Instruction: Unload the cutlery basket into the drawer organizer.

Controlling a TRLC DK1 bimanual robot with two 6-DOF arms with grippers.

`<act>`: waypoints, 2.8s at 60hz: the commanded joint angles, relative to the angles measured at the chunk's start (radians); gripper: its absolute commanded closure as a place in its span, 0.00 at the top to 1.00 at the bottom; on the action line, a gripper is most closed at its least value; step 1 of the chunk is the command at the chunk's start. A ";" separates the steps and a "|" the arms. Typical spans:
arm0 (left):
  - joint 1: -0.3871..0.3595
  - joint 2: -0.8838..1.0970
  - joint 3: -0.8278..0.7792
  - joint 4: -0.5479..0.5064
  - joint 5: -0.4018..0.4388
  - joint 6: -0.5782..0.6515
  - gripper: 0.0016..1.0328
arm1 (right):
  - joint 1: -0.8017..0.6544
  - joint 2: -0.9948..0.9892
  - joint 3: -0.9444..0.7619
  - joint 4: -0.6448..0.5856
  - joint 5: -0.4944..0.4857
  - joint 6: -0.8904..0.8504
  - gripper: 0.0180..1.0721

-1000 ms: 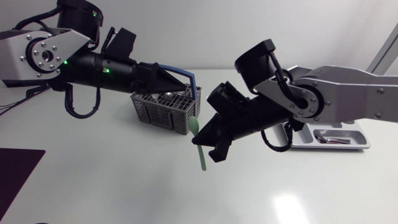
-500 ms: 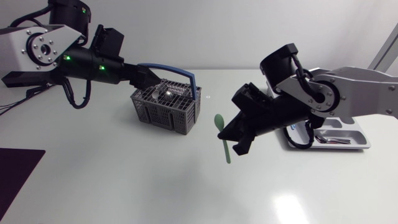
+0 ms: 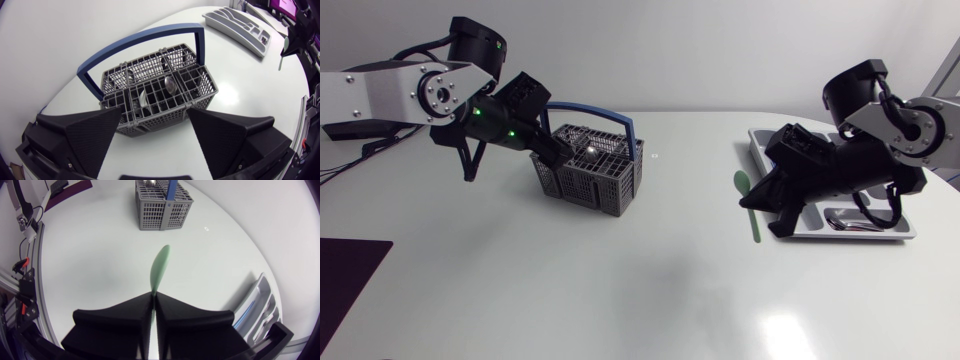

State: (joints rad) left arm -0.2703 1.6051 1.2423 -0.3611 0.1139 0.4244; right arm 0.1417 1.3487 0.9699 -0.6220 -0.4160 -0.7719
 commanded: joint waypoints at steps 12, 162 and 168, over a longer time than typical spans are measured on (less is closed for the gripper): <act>-0.012 0.038 0.051 0.001 -0.031 0.085 0.92 | -0.165 0.000 0.023 -0.038 0.031 -0.270 0.05; 0.033 0.268 0.304 -0.133 -0.023 -0.039 0.70 | -0.001 0.095 0.112 -0.048 0.370 -0.079 0.93; 0.036 0.289 0.321 -0.131 -0.023 -0.044 0.64 | 0.055 0.092 0.108 -0.048 0.370 -0.024 0.93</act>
State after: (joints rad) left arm -0.2466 1.8610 1.5200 -0.4820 0.0921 0.4046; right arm 0.1570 1.4517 1.0660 -0.6556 -0.0448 -0.8692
